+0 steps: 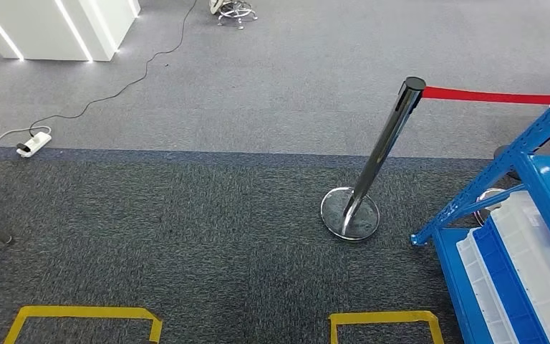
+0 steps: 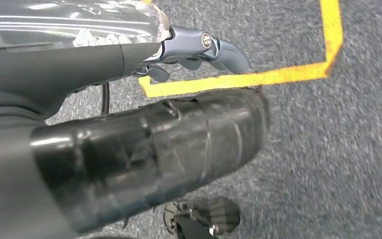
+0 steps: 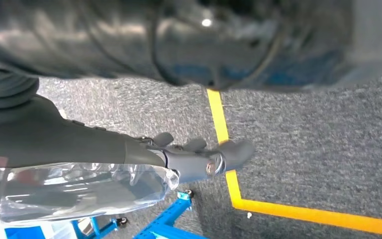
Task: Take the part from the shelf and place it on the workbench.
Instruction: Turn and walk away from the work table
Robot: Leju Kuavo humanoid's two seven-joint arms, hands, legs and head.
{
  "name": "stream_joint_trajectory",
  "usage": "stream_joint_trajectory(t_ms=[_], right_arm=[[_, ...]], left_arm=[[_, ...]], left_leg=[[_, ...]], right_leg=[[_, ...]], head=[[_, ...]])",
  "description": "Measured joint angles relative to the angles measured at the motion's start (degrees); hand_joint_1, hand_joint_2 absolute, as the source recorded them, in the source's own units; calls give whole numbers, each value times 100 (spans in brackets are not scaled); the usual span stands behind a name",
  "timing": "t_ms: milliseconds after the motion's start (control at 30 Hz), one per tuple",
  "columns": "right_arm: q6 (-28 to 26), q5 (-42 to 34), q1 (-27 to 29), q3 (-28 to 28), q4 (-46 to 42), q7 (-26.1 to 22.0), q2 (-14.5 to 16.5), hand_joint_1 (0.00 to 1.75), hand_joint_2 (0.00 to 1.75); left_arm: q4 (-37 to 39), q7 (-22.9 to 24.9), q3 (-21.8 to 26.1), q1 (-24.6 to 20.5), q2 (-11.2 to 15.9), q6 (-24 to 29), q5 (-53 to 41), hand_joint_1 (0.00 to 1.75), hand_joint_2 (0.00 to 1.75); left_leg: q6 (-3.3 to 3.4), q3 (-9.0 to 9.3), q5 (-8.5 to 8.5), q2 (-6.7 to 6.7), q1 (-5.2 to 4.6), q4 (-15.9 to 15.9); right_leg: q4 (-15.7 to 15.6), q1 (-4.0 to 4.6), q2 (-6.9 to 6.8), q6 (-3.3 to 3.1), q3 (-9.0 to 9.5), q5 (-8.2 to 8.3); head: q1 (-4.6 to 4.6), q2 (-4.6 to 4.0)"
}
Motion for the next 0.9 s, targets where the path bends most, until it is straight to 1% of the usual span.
stream_joint_trajectory(t_ms=[33, 67, 100, 133, 167, 200, 233, 267, 300, 333, 367, 400, 433, 467, 500, 533, 567, 600, 633, 667, 700, 733, 767, 800, 833, 867, 900], right_arm=[[0, 2, 6, 0, 0, 0, -2, 0, 0], [0, 4, 13, 0, 0, 1, -5, 0, 0], [0, 8, 15, -1, -1, 1, -8, 0, 0], [0, 10, 12, -1, -1, 2, -10, 0, 0], [1, 11, 7, -2, -2, 2, -12, 0, 0], [1, 12, 2, -2, -2, 3, -13, 0, 0], [2, 13, 0, -2, -2, 3, -14, 0, 0], [2, 13, 2, -2, -2, 3, -14, 0, 0], [2, 14, 5, -2, -2, 3, -14, 0, 0], [2, 14, 8, -2, -2, 4, -13, 0, 0], [2, 15, 9, -2, -2, 7, -13, 0, 0], [2, 16, 7, -2, -2, 9, -12, 0, 0], [1, 17, 3, -2, -2, 10, -11, 0, 0], [-1, 21, 2, -2, -2, 8, -11, 0, 0], [-4, 25, 8, -3, -2, 5, -11, 0, 0], [-8, 28, 22, -6, -2, 3, -12, 0, 0], [-11, 33, 41, -11, -2, 3, -15, 0, 0], [-16, 39, 58, -17, -2, 14, -19, 0, 0], [-19, 49, 67, -24, -2, 30, -24, 0, 0], [-22, 62, 68, -30, -2, 56, -30, 0, 0], [-24, 76, 65, -37, -2, 79, -34, 0, 0], [-25, 87, 63, -44, -2, 96, -37, 0, 0], [-25, 95, 62, -52, -2, 105, -39, 0, 0], [-26, 99, 65, -61, -2, 108, -41, 0, 0], [-27, 99, 71, -69, -2, 109, -44, 0, 0], [-27, 100, 77, -76, -2, 110, -50, 0, 0], [-28, 101, 80, -80, -2, 112, -57, 0, 0]], left_arm=[[0, -5, 0, -8, 0, -4, -1, 0, 0], [0, -9, 1, -15, 0, -7, -1, 0, 0], [0, -12, 1, -19, 0, -8, -2, 0, 0], [0, -14, 1, -18, 1, -9, -2, 0, 0], [0, -15, 1, -11, 3, -9, -2, 0, 0], [0, -14, 0, -2, 6, -9, -2, 0, 0], [0, -11, 0, 10, 9, -9, -2, 0, 0], [0, -7, 1, 19, 11, -9, -1, 0, 0], [0, -2, 1, 25, 13, -9, -1, 0, 0], [0, 1, 2, 26, 13, -9, 0, 0, 0], [0, 3, 2, 26, 14, -9, 0, 0, 0], [0, 4, 2, 28, 19, -10, 1, 0, 0], [0, 4, 2, 31, 24, -11, 3, 0, 0], [0, 3, 1, 31, 29, -14, 6, 0, 0], [0, 1, 1, 26, 32, -19, 9, 0, 0], [0, -2, 1, 16, 32, -22, 11, 0, 0], [0, -4, 2, 8, 31, -25, 13, 0, 0], [0, -7, 4, 2, 30, -26, 14, 0, 0], [0, -10, 6, 2, 29, -26, 14, 0, 0], [0, -13, 8, 6, 29, -26, 15, 0, 0], [0, -15, 9, 14, 31, -26, 15, 0, 0], [0, -15, 9, 25, 31, -26, 15, 0, 0], [0, -15, 10, 35, 32, -26, 16, 0, 0], [0, -14, 10, 41, 32, -26, 16, 0, 0], [0, -14, 11, 40, 32, -26, 16, 0, 0], [0, -14, 11, 36, 32, -26, 16, 0, 0], [0, -14, 11, 31, 31, -26, 15, 0, 0]], left_leg=[[-33, 24, -5, 39, 3, -8], [-65, 40, -26, 18, 13, 5], [-93, 27, -88, -68, 24, 72], [-117, -45, -214, -192, 33, 250], [-134, -181, -393, -338, 45, 552], [-144, -361, -587, -432, 46, 935], [-152, -548, -737, -472, 47, 1316], [-155, -681, -786, -486, 46, 1568], [-152, -725, -714, -491, 46, 1614], [-144, -665, -532, -507, 48, 1434], [-131, -525, -290, -559, 51, 1082], [-114, -371, -106, -683, 54, 704], [-99, -246, 16, -799, 61, 387], [-86, -175, 64, -892, 58, 198], [-68, -153, 48, -936, 51, 130], [-44, -143, 55, -893, 44, 106], [-2, -131, 74, -831, 47, 84], [46, -114, 96, -767, 54, 48], [89, -96, 121, -697, 62, 11], [124, -88, 138, -623, 65, -17], [141, -83, 140, -549, 51, -25], [150, -84, 137, -470, 40, -24], [154, -84, 127, -387, 31, -21], [153, -80, 115, -309, 27, -17], [149, -73, 101, -238, 26, -13], [140, -59, 84, -175, 26, -8], [124, -38, 64, -119, 23, -4]], right_leg=[[-19, 2, 57, -33, -2, 10], [-46, -7, 106, -65, 7, 24], [-75, -21, 155, -103, 18, 43], [-102, -37, 204, -137, 29, 60], [-115, -45, 254, -162, 35, 70], [-115, -41, 311, -178, 31, 71], [-110, -34, 376, -185, 28, 69], [-104, -28, 447, -188, 28, 68], [-94, -25, 523, -188, 29, 66], [-80, -26, 604, -185, 32, 63], [-62, -30, 683, -177, 33, 56], [-39, -29, 758, -161, 24, 47], [-11, -28, 830, -139, 5, 39], [8, -33, 891, -110, -19, 39], [15, -37, 947, -76, -44, 45], [11, -47, 1003, -38, -63, 58], [11, -61, 1030, -3, -74, 61], [52, -55, 958, 24, -97, 28], [185, -48, 824, 46, -163, -62], [444, -42, 652, 60, -286, -217], [791, -35, 483, 75, -457, -399], [1155, -41, 399, 89, -641, -562], [1434, -50, 362, 102, -780, -649], [1524, -57, 342, 110, -825, -628], [1398, -59, 320, 111, -756, -507], [1087, -57, 272, 104, -585, -319], [678, -46, 157, 85, -367, -147]], head=[[1, 0], [1, 1], [1, 0], [0, 0], [-1, 0], [-1, 0], [-2, 1], [-2, 1], [-2, 0], [-2, 0], [-2, 0], [-1, 0], [-1, 1], [0, 1], [0, 1], [-1, 0], [0, 0], [2, -1], [3, -1], [5, 0], [6, 0], [5, 0], [6, -1], [5, -1], [6, -2], [5, -1], [7, -1]])
